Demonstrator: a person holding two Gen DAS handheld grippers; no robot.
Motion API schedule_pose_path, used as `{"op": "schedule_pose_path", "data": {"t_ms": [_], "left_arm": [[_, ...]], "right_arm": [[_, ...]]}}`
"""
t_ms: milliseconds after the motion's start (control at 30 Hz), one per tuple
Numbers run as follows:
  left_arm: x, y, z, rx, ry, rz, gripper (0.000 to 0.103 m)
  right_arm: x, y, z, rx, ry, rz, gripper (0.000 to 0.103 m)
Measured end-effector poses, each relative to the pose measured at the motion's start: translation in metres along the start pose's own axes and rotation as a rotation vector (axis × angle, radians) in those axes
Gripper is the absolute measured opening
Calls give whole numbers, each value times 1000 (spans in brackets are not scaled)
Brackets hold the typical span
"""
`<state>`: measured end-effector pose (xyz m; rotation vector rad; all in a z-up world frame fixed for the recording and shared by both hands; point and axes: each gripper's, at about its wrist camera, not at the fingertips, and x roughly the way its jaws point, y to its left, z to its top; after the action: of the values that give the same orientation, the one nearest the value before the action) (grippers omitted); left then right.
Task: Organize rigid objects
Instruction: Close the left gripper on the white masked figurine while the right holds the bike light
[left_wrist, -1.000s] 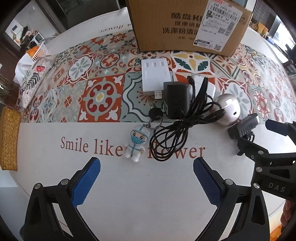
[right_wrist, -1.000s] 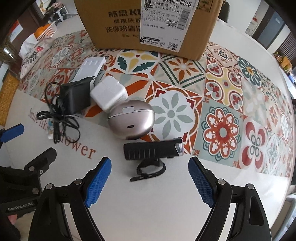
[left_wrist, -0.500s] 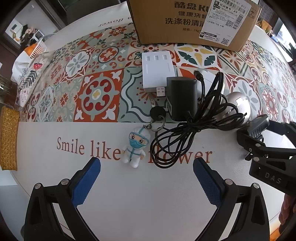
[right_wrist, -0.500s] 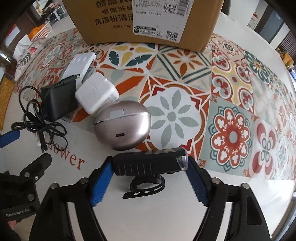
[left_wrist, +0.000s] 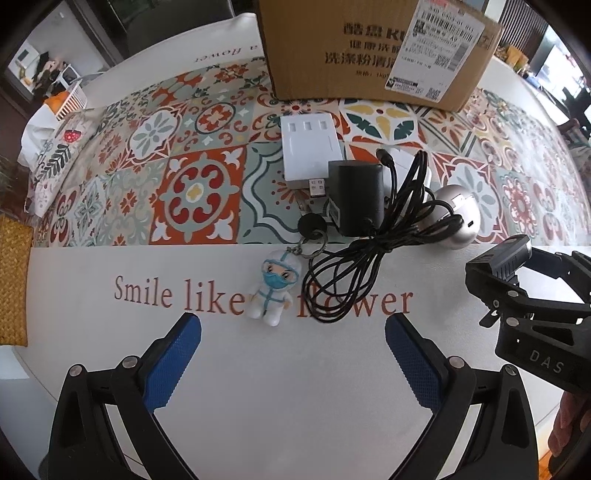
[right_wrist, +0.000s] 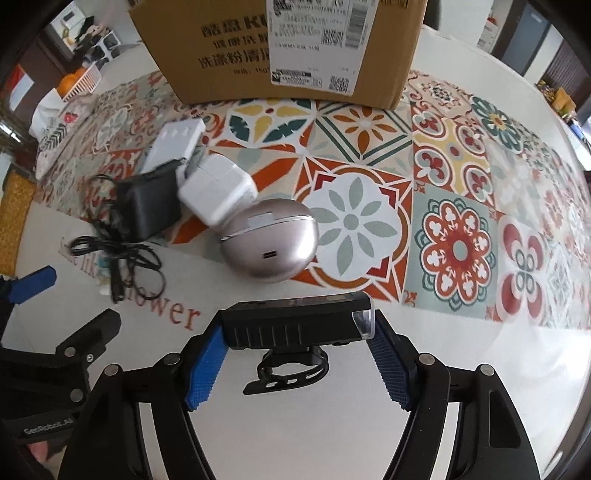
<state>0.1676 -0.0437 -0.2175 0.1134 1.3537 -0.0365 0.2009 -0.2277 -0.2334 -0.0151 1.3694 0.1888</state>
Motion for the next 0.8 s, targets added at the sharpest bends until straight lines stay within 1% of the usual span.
{"op": "schedule_pose_path", "data": {"t_ms": [100,200,300,400,500,567,633,733,800], "left_arm": [[-6,8,-4,-8,-7,-35,101],[-11,18,-9,-12,-18,-55,99],[-12,27,-13,-18,-23,-77,99],[-9,35,-15,-17,-23,-69,97],[-2,39,-16,5,-10,-52,89],[4,43,-15,13,-7,-40,84],[9,44,-13,26,-4,-49,79],[18,42,-6,53,-9,-26,73],[24,41,-1,69,-3,-32,69]], "right_arm": [[-11,9,-2,8,-6,-6,73],[-21,19,-3,19,-12,-32,73],[-23,29,-4,21,-20,-29,73],[-18,39,-5,21,-13,-28,73],[-6,44,-6,39,16,-31,73],[3,47,-6,55,39,-17,73],[9,49,-6,58,46,-15,73],[17,48,-4,75,62,-14,73],[22,47,-2,82,63,-18,73]]}}
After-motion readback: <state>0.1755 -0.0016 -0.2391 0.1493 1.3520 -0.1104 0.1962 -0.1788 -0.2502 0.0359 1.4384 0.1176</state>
